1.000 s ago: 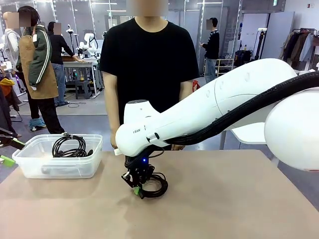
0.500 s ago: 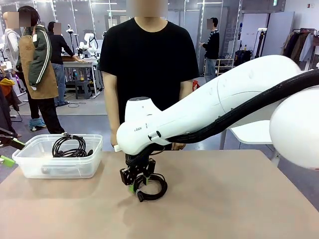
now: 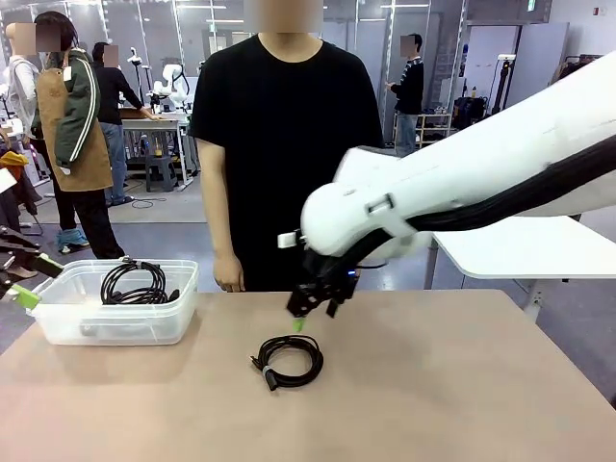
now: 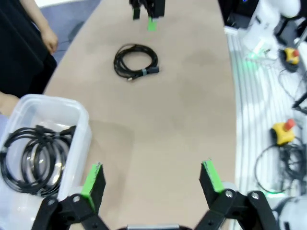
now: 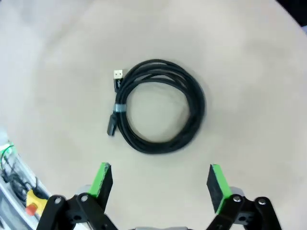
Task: Organize and store the cables.
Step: Place the USB Extension Cable into the Organizing box.
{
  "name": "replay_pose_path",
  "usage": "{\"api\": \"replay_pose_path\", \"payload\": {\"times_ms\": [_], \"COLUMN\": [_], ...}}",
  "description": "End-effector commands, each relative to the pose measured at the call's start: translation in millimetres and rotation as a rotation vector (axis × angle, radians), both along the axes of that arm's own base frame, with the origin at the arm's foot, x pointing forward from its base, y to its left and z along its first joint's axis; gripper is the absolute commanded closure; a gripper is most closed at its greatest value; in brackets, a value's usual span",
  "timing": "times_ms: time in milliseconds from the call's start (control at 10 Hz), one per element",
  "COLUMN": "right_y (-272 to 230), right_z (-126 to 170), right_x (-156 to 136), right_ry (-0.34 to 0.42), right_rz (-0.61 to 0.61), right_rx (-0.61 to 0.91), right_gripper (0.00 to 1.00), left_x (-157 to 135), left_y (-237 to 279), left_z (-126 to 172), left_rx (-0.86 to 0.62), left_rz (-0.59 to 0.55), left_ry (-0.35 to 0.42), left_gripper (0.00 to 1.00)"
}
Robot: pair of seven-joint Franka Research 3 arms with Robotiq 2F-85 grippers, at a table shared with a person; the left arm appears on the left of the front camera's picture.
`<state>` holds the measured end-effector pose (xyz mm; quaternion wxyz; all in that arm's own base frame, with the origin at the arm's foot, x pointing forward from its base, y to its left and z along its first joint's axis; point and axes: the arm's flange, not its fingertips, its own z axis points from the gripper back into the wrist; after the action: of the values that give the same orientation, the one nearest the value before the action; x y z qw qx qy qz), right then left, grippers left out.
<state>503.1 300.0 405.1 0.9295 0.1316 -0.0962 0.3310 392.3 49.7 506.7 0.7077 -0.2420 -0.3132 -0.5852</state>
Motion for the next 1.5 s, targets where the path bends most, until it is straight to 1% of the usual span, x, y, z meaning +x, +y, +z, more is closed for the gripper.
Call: {"api": "replay_pose_path", "payload": {"times_ms": [0,200,300,400,500,600,700,800,900,1000,1100,1200,1300,1400], "right_y": [-71,-140,-165,-188,-212,-236,-261,-288,-313,-337,-355,-369,-375,-376], "right_z": [-4,-3,-1,2,3,3,1,-6,-12,-14,-16,-18,-18,-19], "right_x": [-36,-61,-75,-85,-89,-97,-104,-112,-124,-140,-150,-159,-173,-186], "right_ry": [-0.105,-0.212,-0.260,-0.335,-0.369,-0.382,-0.388,-0.405,-0.427,-0.455,-0.473,-0.488,-0.508,-0.525], "right_rz": [0.074,0.123,0.142,0.177,0.190,0.197,0.308,0.328,0.313,0.283,0.286,0.289,0.296,0.300], "right_rx": [0.094,0.157,0.138,0.144,0.155,0.143,0.224,0.242,0.229,0.249,0.272,0.294,0.277,0.259], "right_gripper": [0.00,0.00,0.00,0.00,0.00,0.00,0.00,0.00,0.00,0.00,0.00,0.00,0.00,0.00], "left_x": [-6,-3,0,6,14,21,29,37,45,56,63,76,82,85], "left_y": [-40,-100,-130,-162,-191,-219,-241,-262,-283,-299,-306,-318,-326,-330], "left_z": [17,25,25,17,8,2,-4,-13,-22,-29,-33,-46,-56,-65], "left_rx": [0.078,0.141,0.169,0.229,0.236,0.239,0.254,0.277,0.287,0.279,0.254,0.235,0.254,0.272], "left_rz": [0.064,0.203,0.265,0.373,0.421,0.457,0.478,0.540,0.589,0.674,0.746,0.795,0.798,0.799], "left_ry": [0.106,0.209,0.267,0.319,0.366,0.416,0.444,0.461,0.471,0.476,0.461,0.519,0.501,0.514], "left_gripper": [0.00,0.00,0.00,0.00,0.00,0.00,0.00,0.00,0.00,0.00,0.00,0.00,0.00,0.00]}}
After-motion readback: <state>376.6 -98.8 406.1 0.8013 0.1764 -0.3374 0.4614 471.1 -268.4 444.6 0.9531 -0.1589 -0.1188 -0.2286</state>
